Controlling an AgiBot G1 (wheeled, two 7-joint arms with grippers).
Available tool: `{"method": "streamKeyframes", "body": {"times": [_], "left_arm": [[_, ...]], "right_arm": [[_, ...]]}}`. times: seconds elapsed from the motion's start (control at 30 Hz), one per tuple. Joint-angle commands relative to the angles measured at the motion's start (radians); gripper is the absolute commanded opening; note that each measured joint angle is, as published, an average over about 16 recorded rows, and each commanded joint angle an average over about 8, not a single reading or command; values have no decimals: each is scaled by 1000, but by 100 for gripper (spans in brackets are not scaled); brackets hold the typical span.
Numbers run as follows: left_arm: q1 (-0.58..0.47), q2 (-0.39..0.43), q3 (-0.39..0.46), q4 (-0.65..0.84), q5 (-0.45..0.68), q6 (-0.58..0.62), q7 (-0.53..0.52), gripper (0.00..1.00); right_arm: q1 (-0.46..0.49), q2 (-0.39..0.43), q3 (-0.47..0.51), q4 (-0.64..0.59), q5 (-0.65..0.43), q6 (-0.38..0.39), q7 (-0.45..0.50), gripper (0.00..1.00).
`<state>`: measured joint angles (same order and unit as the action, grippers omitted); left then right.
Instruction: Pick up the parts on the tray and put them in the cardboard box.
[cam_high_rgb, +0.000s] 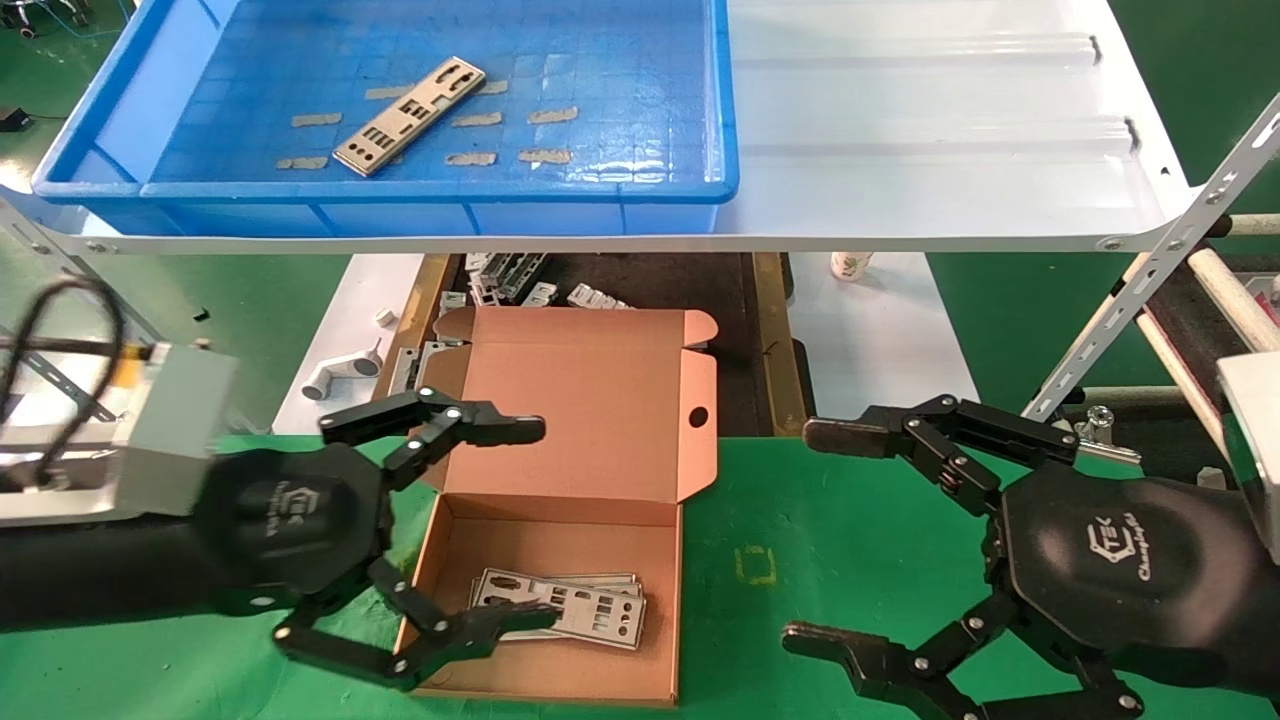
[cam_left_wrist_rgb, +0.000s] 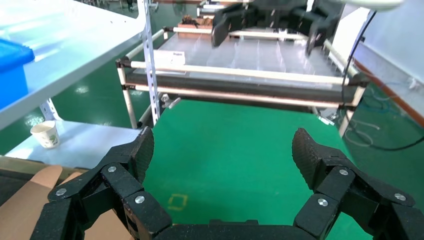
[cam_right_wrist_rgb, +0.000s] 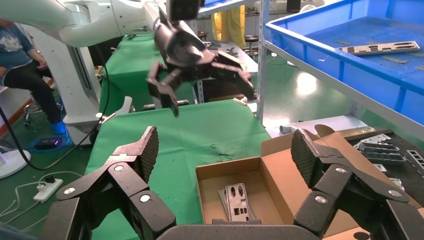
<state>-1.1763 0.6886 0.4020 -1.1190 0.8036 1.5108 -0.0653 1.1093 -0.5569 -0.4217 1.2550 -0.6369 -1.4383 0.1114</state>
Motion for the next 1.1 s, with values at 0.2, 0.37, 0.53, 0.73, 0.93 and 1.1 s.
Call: {"method": "streamKeyframes", "body": {"times": [0.2,0.37,0.53,0.73,0.93,1.1], "left_arm": [[70,-53,-84,-114,-50,-10,-84,100],[107,-81,-129,-174,-77,-15,-125,100],[120,-91,-144,-195,-88,-16,-135,100],[113,-86,-136,-183,-83,-17,-129,100],[108,-82,-129,-174,-78,-17,-125,100],[105,-80,-126,-170,-76,-17,-123,100]], "right_arm": [[0,0,0,0,0,0,0,100],[0,0,0,0,0,0,0,100],[0,0,0,0,0,0,0,100],[0,0,0,0,0,0,0,100],[0,0,0,0,0,0,0,100],[0,0,0,0,0,0,0,100]]}}
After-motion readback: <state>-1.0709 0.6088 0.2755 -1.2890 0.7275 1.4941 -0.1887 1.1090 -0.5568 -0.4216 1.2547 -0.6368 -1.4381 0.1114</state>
